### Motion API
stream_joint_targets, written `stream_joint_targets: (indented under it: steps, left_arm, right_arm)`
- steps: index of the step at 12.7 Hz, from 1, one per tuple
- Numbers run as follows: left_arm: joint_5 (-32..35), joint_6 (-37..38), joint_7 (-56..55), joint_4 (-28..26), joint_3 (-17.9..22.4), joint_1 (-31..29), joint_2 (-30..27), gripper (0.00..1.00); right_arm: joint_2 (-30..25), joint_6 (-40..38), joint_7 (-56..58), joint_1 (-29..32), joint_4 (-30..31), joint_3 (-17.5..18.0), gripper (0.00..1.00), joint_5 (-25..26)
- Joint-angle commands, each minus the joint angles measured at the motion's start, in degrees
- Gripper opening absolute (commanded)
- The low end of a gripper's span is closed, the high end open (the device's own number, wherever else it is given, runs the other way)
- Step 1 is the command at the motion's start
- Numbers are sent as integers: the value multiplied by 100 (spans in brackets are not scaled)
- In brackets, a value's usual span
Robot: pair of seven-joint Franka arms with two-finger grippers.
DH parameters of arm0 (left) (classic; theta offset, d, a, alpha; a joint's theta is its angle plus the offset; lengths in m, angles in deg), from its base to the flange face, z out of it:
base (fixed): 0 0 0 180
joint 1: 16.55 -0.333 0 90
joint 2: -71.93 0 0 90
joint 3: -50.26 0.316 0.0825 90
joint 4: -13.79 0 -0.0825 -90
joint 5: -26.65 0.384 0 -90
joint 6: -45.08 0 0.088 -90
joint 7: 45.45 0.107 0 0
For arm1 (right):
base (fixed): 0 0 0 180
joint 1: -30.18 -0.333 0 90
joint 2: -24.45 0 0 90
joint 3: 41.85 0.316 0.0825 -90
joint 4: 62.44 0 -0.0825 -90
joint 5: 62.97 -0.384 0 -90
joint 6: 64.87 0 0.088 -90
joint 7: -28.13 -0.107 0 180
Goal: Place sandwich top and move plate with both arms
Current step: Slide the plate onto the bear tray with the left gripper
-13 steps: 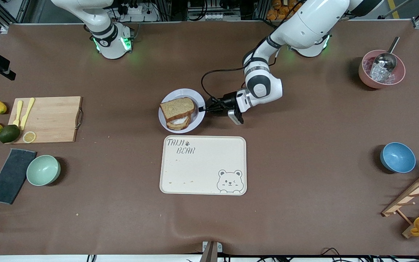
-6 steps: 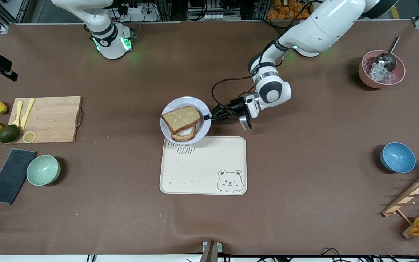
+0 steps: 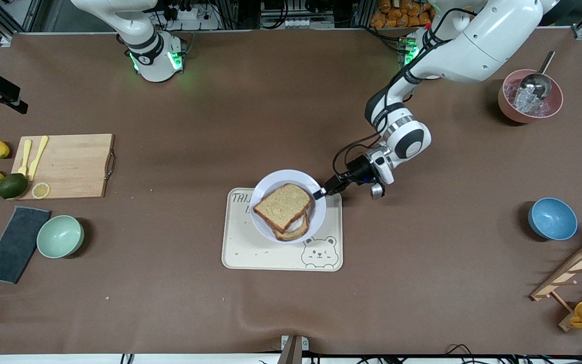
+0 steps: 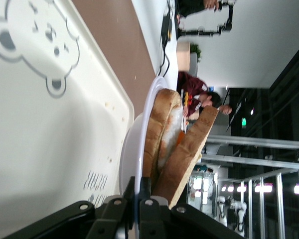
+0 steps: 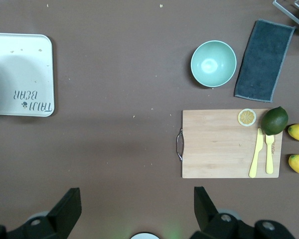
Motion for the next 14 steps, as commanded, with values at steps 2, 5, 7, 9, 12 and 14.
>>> stream_joint_targets:
  steps: [2, 5, 7, 9, 12, 14]
  left_arm:
    - [-303, 87, 147, 509, -79, -41, 420, 0]
    - [-311, 69, 155, 895, 96, 134, 797, 0]
    - [-329, 52, 208, 975, 132, 257, 965, 0]
    - [-390, 52, 601, 1097, 350, 476, 1185, 0]
    - [-373, 52, 867, 1178, 545, 671, 1361, 0]
    - [-355, 52, 867, 1178, 554, 723, 1379, 0]
  right_arm:
    - [14, -41, -129, -88, 42, -40, 100, 95]
    - [23, -41, -129, -70, 51, -40, 100, 95]
    - [23, -41, -129, -79, 51, -40, 100, 95]
    - [41, -41, -129, -61, 51, -32, 100, 86]
    - [49, -32, -129, -61, 69, -40, 100, 86]
    - [58, -32, -129, -61, 86, -40, 100, 86]
